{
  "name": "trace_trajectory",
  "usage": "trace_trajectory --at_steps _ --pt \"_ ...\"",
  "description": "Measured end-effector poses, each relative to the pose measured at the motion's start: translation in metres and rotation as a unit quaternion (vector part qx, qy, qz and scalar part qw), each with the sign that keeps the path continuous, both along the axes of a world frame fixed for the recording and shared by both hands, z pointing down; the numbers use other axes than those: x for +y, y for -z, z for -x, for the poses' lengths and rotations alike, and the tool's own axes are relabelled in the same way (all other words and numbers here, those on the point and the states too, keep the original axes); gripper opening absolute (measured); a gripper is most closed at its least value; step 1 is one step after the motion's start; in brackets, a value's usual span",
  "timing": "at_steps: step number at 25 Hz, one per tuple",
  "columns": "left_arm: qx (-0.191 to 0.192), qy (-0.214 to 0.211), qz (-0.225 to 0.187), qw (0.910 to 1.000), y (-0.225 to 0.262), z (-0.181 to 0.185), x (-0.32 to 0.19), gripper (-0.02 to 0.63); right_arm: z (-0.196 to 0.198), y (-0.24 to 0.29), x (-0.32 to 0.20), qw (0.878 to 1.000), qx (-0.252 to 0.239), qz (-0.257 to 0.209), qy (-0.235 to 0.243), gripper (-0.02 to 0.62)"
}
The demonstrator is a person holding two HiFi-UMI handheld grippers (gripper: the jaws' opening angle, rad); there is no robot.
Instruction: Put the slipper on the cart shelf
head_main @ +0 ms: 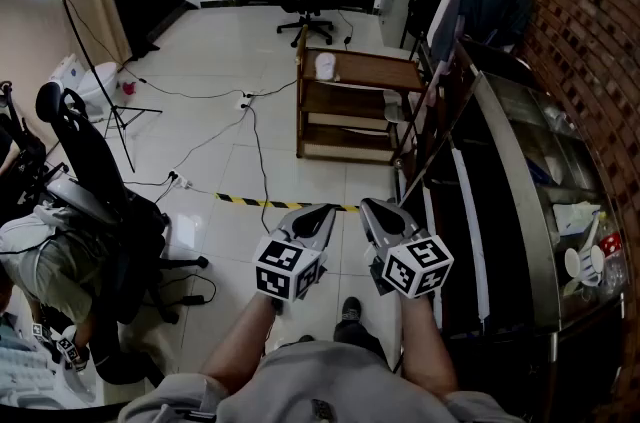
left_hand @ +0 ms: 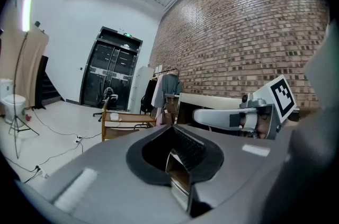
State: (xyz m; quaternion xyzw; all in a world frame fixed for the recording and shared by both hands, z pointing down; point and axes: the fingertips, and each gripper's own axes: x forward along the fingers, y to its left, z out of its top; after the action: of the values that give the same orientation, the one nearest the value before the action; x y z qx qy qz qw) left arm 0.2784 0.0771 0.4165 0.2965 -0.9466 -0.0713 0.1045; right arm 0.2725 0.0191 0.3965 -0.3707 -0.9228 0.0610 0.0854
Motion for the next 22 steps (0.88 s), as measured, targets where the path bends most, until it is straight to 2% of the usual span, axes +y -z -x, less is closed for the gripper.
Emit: trace_trajectory --at_steps 9,22 --pt "0.005 0.001 -0.006 1.0000 -0.002 0.051 0.011 0.008 0.046 -0.002 0.008 1.000 0.002 -0.007 -0.002 0.000" --pt "0.020 0.037 0.004 0.9991 -0.009 0.203 -0.004 0.008 0.202 -0.005 -0.024 1.000 0.009 0.003 0.015 0.000"
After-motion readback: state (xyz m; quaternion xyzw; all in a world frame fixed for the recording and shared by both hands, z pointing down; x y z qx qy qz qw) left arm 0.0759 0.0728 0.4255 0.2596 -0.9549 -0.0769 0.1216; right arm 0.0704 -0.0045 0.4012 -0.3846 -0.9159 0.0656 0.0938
